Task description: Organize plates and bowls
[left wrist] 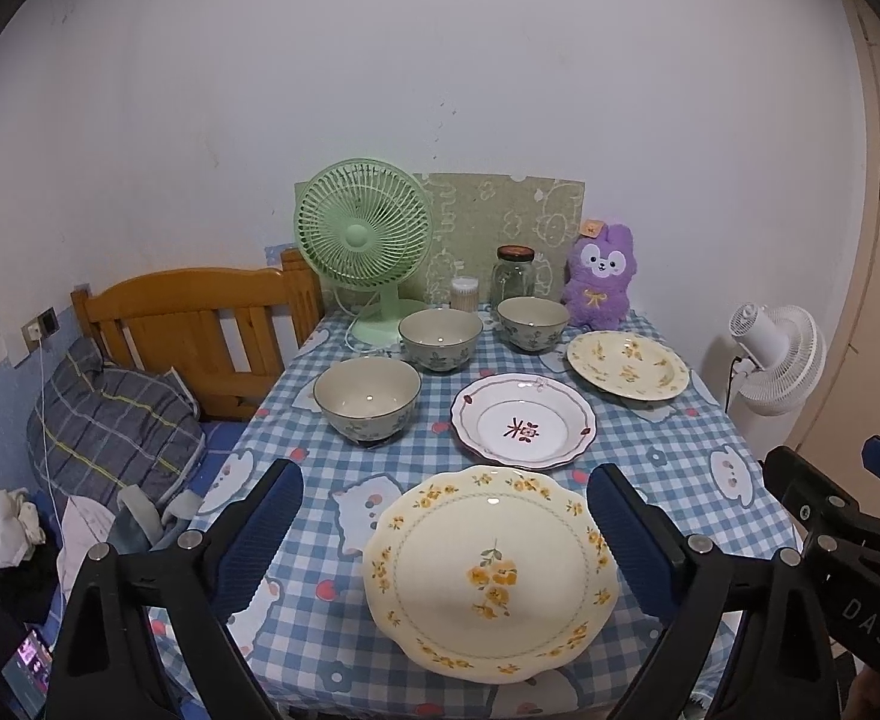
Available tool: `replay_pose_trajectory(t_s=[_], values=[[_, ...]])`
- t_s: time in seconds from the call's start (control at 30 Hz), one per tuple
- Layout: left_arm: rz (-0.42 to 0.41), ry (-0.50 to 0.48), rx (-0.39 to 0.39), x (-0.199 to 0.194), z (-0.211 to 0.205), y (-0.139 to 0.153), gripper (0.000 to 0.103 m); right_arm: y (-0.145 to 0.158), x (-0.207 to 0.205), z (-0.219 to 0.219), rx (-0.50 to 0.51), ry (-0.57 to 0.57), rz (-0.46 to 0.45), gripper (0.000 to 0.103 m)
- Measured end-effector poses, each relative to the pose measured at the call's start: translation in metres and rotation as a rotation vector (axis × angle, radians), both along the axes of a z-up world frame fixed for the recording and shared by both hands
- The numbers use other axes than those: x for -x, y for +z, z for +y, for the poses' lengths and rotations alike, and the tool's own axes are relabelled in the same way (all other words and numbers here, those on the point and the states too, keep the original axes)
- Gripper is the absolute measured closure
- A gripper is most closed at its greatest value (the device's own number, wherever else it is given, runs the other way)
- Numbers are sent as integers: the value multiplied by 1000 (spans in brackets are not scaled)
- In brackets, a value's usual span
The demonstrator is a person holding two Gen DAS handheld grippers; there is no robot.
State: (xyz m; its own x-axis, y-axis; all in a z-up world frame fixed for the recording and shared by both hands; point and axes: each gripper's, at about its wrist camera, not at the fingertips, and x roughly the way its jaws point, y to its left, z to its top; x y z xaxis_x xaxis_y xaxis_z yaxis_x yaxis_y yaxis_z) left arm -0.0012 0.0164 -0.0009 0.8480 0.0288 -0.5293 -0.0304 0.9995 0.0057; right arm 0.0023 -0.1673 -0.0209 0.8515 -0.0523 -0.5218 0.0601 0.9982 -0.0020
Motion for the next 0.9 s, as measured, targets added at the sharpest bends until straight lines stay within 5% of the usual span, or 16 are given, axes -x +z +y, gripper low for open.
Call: replay_pose_trajectory(t_s=[0.9], values=[[-1,-44,4,5,-7,0,7,4,9,-2,1,-45,-6,10]])
